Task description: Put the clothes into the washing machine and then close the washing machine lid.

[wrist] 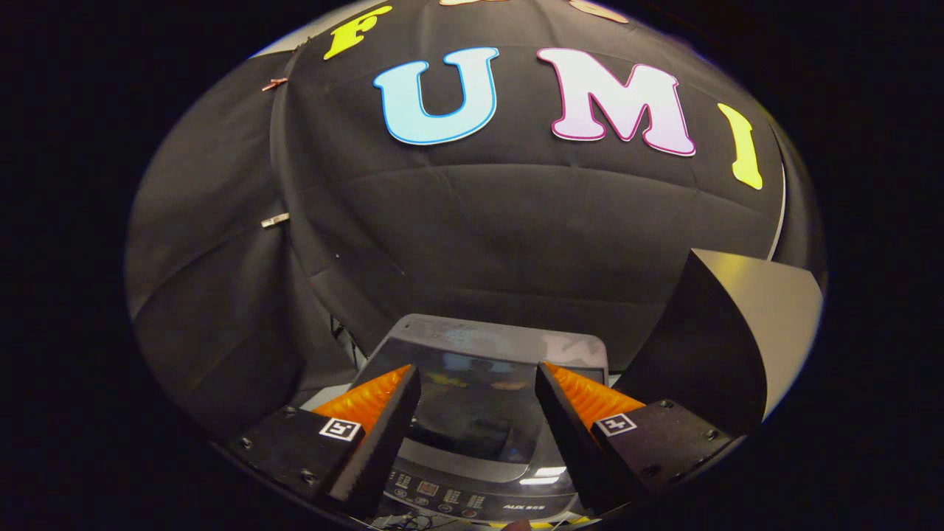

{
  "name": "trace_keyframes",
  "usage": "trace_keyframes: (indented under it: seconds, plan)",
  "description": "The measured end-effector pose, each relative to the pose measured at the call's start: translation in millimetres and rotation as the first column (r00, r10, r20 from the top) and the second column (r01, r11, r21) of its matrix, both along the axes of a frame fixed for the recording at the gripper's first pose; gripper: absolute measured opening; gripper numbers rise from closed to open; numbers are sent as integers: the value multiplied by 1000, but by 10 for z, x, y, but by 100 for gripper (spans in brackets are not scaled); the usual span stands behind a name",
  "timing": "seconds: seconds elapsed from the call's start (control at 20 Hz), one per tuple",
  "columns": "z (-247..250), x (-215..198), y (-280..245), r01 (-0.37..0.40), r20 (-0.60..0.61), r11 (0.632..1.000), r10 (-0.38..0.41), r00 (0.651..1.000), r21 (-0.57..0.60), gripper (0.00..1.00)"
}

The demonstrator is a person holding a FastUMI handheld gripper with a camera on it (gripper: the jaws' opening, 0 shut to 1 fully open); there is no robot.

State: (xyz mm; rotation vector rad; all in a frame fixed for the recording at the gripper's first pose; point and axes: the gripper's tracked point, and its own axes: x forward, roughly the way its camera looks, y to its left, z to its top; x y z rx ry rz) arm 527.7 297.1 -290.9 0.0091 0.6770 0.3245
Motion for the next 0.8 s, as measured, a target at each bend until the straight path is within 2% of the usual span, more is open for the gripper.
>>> trace_keyframes:
  seconds: [0.25, 0.5, 0.8]
  plan:
    - [284, -374, -18, -11, 53, 993, 5, 999, 116, 99]
    - [457, -627, -194, -9, 123, 992, -6, 992, 123, 99]
    - [553, -882, -332, -46, 168, 994, 29, 985, 101, 99]
